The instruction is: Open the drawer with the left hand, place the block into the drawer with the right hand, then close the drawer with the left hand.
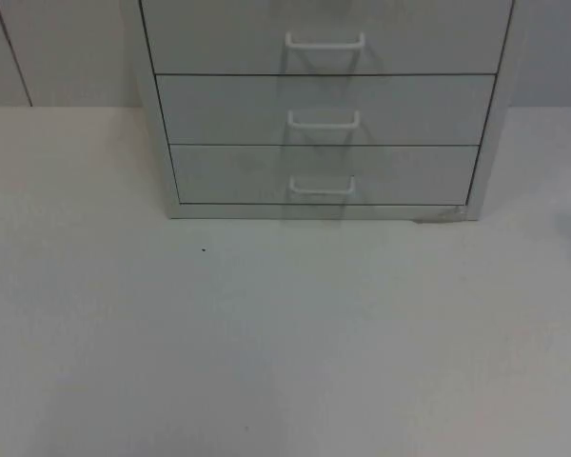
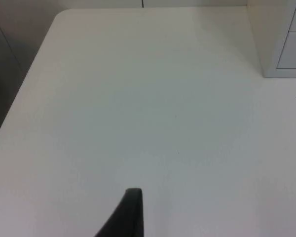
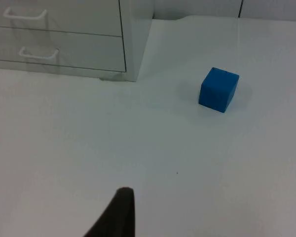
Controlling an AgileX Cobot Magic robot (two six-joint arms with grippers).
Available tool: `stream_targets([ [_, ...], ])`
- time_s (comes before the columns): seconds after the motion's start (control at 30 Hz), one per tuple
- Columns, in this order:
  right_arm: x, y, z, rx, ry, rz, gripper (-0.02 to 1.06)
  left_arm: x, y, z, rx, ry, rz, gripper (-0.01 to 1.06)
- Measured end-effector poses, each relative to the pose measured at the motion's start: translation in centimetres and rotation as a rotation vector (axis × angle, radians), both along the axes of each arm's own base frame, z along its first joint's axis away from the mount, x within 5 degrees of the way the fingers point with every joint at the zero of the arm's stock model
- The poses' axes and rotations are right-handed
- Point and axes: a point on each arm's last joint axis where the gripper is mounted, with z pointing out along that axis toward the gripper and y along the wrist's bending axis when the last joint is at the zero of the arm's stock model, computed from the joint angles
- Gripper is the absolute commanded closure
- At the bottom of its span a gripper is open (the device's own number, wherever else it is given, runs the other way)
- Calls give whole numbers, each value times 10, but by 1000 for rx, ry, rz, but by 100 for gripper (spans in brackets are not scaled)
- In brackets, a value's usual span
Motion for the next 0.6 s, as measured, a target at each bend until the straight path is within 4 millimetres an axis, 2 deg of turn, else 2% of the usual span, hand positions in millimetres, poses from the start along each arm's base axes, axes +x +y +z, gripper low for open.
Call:
stream_targets([
  [0.13,7,0,6,0,26,-1,-1,0,0,0,0,0,0,0],
  [0.27,31,1,21,0,87,-4,-1,10,0,1,-9,62,-3,0],
  [0.3,31,1,21,0,87,-4,-1,10,0,1,-9,62,-3,0],
  [0.43,67,1,34,4,129,-10,-1,27,-1,15,-47,141,-20,0],
  [0.5,72,2,34,4,136,-11,-1,32,-1,20,-51,161,-21,0],
  [0.6,98,2,31,5,205,-15,-1,49,0,31,-56,209,-20,0],
])
